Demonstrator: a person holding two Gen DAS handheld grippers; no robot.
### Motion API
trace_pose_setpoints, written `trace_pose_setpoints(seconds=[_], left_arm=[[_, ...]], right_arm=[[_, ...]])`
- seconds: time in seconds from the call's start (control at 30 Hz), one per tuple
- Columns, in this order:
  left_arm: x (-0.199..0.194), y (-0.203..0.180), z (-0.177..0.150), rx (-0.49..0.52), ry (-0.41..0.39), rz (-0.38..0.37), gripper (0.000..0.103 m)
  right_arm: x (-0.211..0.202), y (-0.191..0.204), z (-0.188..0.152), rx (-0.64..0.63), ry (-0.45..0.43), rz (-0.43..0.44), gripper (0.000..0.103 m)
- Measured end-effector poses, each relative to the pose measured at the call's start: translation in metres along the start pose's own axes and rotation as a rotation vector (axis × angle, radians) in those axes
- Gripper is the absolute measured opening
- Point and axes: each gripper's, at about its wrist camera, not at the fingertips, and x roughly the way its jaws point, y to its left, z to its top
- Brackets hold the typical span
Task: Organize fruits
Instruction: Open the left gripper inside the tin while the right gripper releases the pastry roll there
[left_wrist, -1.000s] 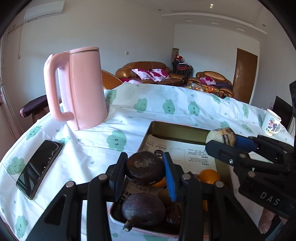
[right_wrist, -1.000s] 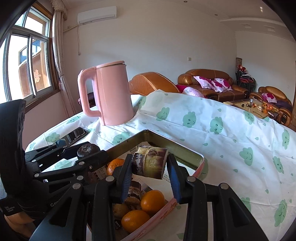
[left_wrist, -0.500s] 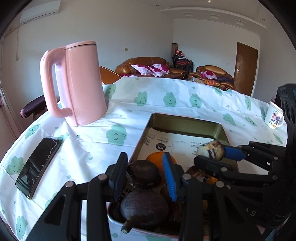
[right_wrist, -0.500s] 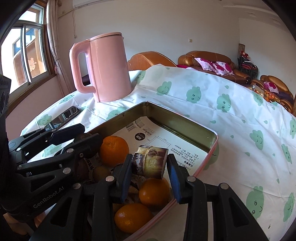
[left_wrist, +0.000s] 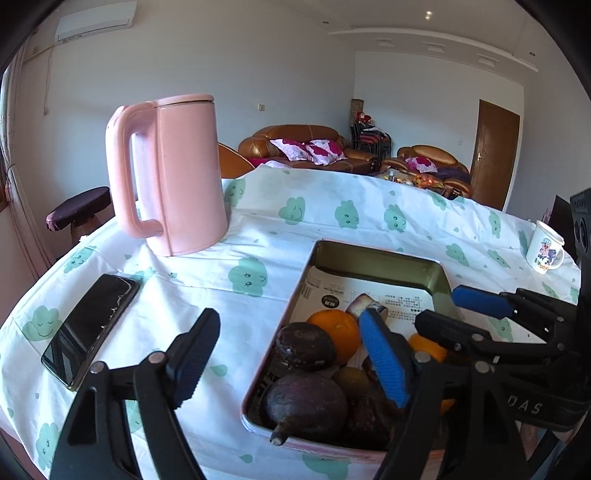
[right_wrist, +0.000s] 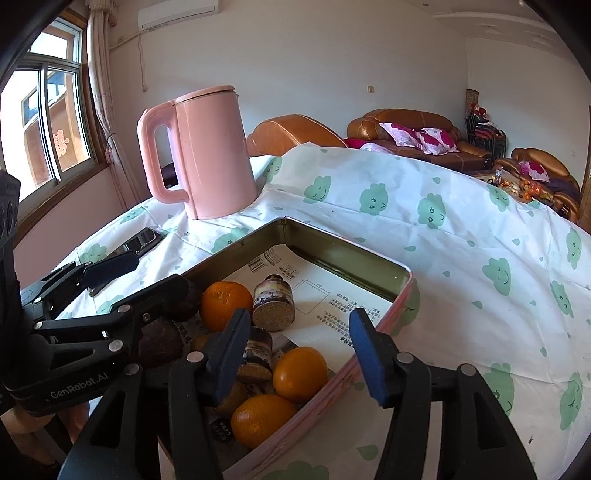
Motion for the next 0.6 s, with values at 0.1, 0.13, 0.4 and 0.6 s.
trace_pose_setpoints(seconds=[0.1,0.13,0.4,0.6], left_arm=[[-0.011,-0.003,0.000,-0.001,-0.027,-0.019,0.095],[-0.015,-0.003,-0.001,-0.002,-0.035,-0.026,0.097],[-0.039,-0.003,-0.004,-0.018,-0.083,-0.067,0.100],[-0.048,-0.006,-0.008,-0.022,-0.096,-0.075,0.101]], right_arm=[[-0.017,0.002,-0.001,-0.005,-0.028,-0.027,0.060],[-0.023,0.002,-0.002,-0.010,-0.038,-0.041,0.061],[-0.064,0.012,-0.012,-0.041,-0.125,-0.095,0.069],[-0.086,0.017,-0.019,-0.057,-0.170,-0.111,0.072]])
